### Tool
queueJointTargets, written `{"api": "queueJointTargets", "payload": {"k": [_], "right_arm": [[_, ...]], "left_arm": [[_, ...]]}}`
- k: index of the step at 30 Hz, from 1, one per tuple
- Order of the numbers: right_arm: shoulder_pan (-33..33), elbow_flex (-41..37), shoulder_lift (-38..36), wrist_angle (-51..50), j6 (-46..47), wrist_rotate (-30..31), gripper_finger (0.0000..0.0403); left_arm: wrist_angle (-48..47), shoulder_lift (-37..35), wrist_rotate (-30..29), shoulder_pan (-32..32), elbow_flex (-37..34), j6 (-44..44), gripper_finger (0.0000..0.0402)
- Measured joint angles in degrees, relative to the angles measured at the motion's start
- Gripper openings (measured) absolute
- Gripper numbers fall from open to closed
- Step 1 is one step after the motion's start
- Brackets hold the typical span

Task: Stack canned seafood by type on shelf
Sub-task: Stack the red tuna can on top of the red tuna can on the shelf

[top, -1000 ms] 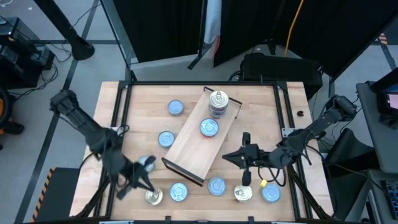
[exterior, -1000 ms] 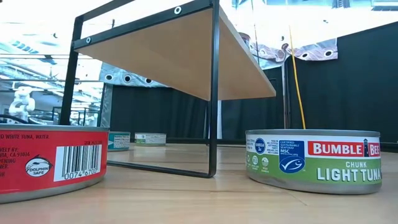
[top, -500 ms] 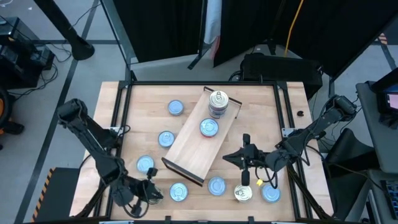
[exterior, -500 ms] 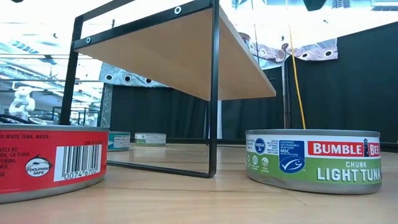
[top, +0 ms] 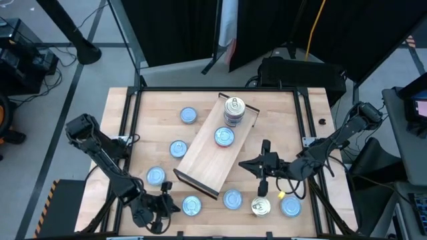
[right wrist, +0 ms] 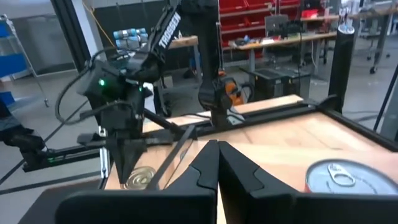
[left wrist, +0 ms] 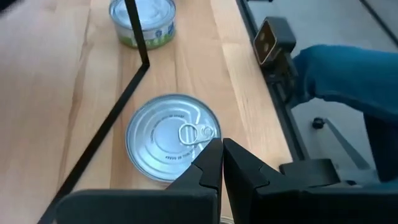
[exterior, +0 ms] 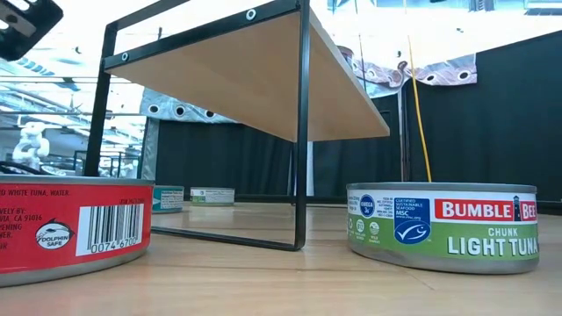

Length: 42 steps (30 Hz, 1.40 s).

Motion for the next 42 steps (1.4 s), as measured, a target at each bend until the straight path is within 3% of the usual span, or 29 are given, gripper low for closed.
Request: {"api": "queueJointTargets", "payload": {"k": [11, 22, 42], "right_arm": [[0.0, 0.0, 0.0, 0.95, -3.73, -0.05, 0.0], [0.0, -0.02, 0.0, 0.78, -3.73, -0.11, 0.0], [-0.02, -0.02, 0.0, 0.73, -4.4, -0.11, 0.0]], "left_arm": [[-2.93, 8.27, -1.42, 2.14, 3.25, -3.51, 0.0015], [-17.8, 9.12, 2.87, 2.94, 10.43, -4.85, 0.0015], [-18.23, 11.7, 4.18, 3.57, 10.52, -3.29, 0.0015]]}}
